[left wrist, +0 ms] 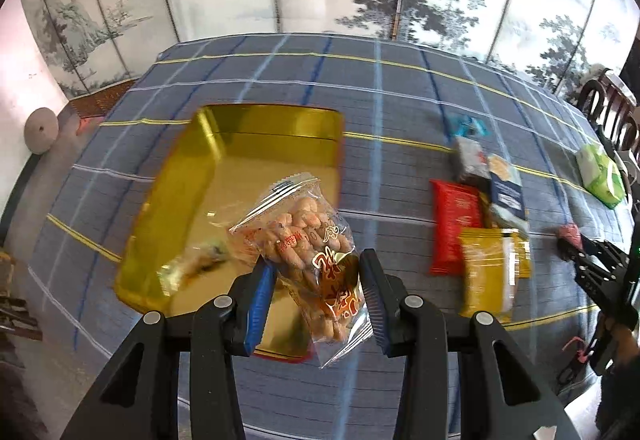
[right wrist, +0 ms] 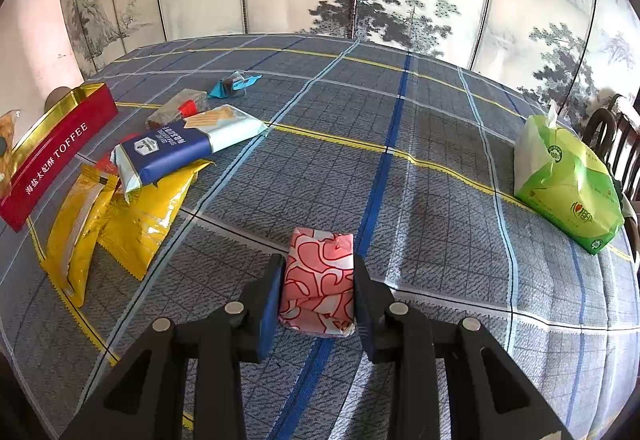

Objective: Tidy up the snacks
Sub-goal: 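Carry the peanut bag into the gold tin and lower it with the left tool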

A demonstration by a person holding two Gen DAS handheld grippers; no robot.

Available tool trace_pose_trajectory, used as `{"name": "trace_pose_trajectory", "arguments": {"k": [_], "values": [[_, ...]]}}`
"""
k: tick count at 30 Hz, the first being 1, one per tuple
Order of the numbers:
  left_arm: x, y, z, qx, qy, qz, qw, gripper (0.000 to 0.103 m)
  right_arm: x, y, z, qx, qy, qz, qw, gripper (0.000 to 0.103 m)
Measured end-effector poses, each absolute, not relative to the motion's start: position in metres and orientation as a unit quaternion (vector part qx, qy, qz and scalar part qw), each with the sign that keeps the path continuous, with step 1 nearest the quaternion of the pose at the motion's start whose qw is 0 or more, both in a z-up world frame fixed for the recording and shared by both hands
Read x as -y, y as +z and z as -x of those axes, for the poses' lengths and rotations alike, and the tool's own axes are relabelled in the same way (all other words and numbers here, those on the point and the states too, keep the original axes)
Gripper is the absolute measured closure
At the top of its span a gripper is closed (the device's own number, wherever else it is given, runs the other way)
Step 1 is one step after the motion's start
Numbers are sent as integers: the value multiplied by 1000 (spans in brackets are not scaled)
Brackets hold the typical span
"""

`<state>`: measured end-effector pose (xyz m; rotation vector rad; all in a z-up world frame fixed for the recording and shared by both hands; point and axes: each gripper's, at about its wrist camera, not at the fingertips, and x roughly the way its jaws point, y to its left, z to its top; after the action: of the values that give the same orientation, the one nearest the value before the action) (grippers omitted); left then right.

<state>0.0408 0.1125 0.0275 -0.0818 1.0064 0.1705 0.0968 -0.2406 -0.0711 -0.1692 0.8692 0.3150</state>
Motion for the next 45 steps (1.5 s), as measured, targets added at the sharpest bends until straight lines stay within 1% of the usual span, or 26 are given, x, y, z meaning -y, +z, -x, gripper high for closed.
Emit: {"name": "trace_pose_trajectory", "arguments": {"k": [10, 15, 23, 36, 38, 42, 45], "values": [[-165, 24, -48, -497, 104, 0, 861, 64, 239, -71, -97, -425, 137, 78, 892, 71], [-182, 13, -50, -513, 103, -24, 852, 64, 238, -70, -98, -429, 128, 75, 891, 71], [-192, -12, -55, -538, 91, -47, 837, 64, 235, -69, -99, -438, 111, 69, 890, 71], [-204, -27, -57, -538, 87, -49, 837, 64, 231, -67, -101, -452, 84, 61, 886, 71], [-206, -29, -56, -538, 86, -44, 837, 63, 229, -67, -101, -454, 80, 61, 885, 71], [-208, -29, -55, -536, 82, -36, 840, 62, 226, -66, -100, -456, 72, 64, 885, 71], [-207, -29, -54, -535, 79, -31, 840, 57, 224, -66, -100, -458, 66, 65, 884, 72]]}}
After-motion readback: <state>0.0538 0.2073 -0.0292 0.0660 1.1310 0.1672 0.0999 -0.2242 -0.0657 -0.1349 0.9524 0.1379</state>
